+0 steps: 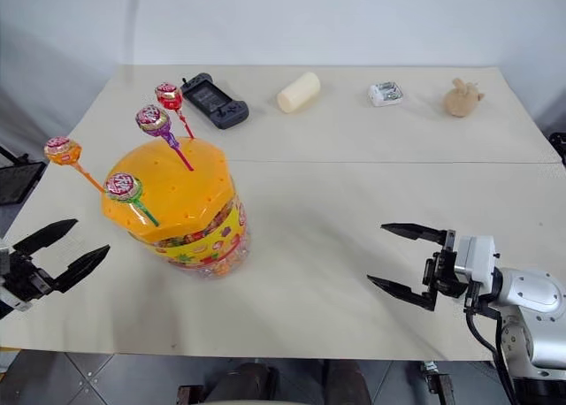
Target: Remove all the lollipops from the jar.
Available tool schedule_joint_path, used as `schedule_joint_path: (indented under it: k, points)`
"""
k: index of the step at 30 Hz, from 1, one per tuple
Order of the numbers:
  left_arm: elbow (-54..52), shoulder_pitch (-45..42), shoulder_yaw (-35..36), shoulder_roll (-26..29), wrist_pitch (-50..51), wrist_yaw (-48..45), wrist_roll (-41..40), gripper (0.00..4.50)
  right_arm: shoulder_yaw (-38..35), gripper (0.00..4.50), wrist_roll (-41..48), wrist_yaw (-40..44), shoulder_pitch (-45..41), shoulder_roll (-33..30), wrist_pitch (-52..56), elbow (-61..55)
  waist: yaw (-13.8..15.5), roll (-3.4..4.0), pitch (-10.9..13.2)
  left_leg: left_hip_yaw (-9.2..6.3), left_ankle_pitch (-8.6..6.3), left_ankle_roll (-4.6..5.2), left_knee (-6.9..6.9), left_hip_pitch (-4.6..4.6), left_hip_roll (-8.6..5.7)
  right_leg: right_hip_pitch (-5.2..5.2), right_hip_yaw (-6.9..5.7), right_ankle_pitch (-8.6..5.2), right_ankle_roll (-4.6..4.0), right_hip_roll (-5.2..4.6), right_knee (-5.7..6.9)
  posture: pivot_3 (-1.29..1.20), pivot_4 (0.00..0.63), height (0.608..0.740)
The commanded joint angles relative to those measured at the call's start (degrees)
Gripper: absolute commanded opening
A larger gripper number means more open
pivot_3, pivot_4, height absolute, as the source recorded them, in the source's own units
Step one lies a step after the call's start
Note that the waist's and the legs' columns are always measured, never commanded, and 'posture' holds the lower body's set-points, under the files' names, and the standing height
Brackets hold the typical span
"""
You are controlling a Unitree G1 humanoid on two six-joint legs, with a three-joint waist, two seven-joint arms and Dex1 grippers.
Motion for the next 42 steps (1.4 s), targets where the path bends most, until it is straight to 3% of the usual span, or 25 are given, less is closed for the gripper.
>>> schedule_joint_path:
  k: [1,6,13,16,19,21,30,35,42]
  points:
    - [-2.62,-0.26,1.64,1.34,3.18,0.9,-2.26,4.35,-1.17,4.49,2.35,-0.84,-1.14,-0.03,1.32,-1.54,0.04,0.0,0.0,0.0,0.0,-0.01,0.0,0.0,0.0,-0.01,0.0,0.0,0.0,0.0,0.01,0.0,0.15,0.74]
    - [3.27,-3.16,8.96,0.81,11.37,-1.35,-14.08,4.35,0.29,4.49,10.87,-5.93,-7.29,2.72,8.85,-9.07,-0.16,0.02,0.01,0.03,-0.02,-0.06,0.14,-0.01,0.05,-0.05,0.05,0.01,-0.04,0.05,0.15,0.0,0.15,0.74]
    - [12.8,-0.31,12.21,0.3,9.96,-6.72,-13.42,4.35,3.83,4.49,17.08,-12.14,-16.16,6.23,14.64,-19.65,-0.04,0.0,0.02,0.06,-0.08,-0.12,0.14,-0.02,0.14,-0.09,0.08,-0.03,-0.11,0.17,0.13,0.0,0.15,0.74]
    - [4.76,0.9,12.72,1.21,16.31,-8.53,-20.0,4.35,4.52,4.49,17.28,-10.9,-17.45,5.14,15.65,-21.8,0.45,-0.2,0.02,-0.08,-0.09,-0.13,0.21,-0.08,0.17,-0.04,-0.03,-0.03,-0.12,0.19,0.09,0.0,0.15,0.74]
    - [-6.94,-0.43,15.57,1.26,21.27,-4.0,-29.44,4.35,3.45,4.49,18.12,-10.85,-17.15,4.06,16.85,-23.14,0.8,-0.41,0.06,-0.23,-0.13,-0.06,0.29,-0.15,0.12,0.02,-0.04,-0.02,-0.13,0.14,0.06,0.0,0.15,0.74]
    - [-11.25,-1.41,15.11,2.16,22.71,-2.54,-31.07,4.35,3.48,4.49,18.23,-12.16,-17.36,4.39,17.24,-23.8,0.66,-0.39,0.06,-0.17,-0.17,-0.01,0.31,-0.13,0.1,0.04,0.0,0.0,-0.12,0.12,0.02,0.0,0.15,0.74]
    - [-11.8,-11.92,9.38,9.02,27.77,-2.28,-33.79,4.35,4.63,4.49,16.59,-10.96,-19.59,4.61,17.27,-21.35,-0.39,-0.13,0.16,0.12,-0.21,-0.26,0.27,-0.04,0.44,-0.09,0.1,0.01,-0.28,0.51,0.11,0.0,0.15,0.74]
    - [-10.77,-15.9,4.17,9.96,28.18,-5.0,-31.9,2.98,4.84,4.5,15.27,-10.28,-20.51,5.01,16.57,-20.0,-0.42,-0.11,0.17,0.16,-0.24,-0.36,0.27,-0.04,0.62,-0.14,0.08,0.0,-0.42,0.67,0.13,0.0,0.15,0.74]
    - [-7.92,-17.57,3.08,9.85,28.58,-7.05,-30.75,0.9,5.02,4.5,16.6,-9.71,-21.6,5.46,17.52,-20.25,-0.53,-0.11,0.17,0.24,-0.27,-0.4,0.25,-0.05,0.69,-0.2,0.12,-0.01,-0.46,0.73,0.13,0.0,0.15,0.74]
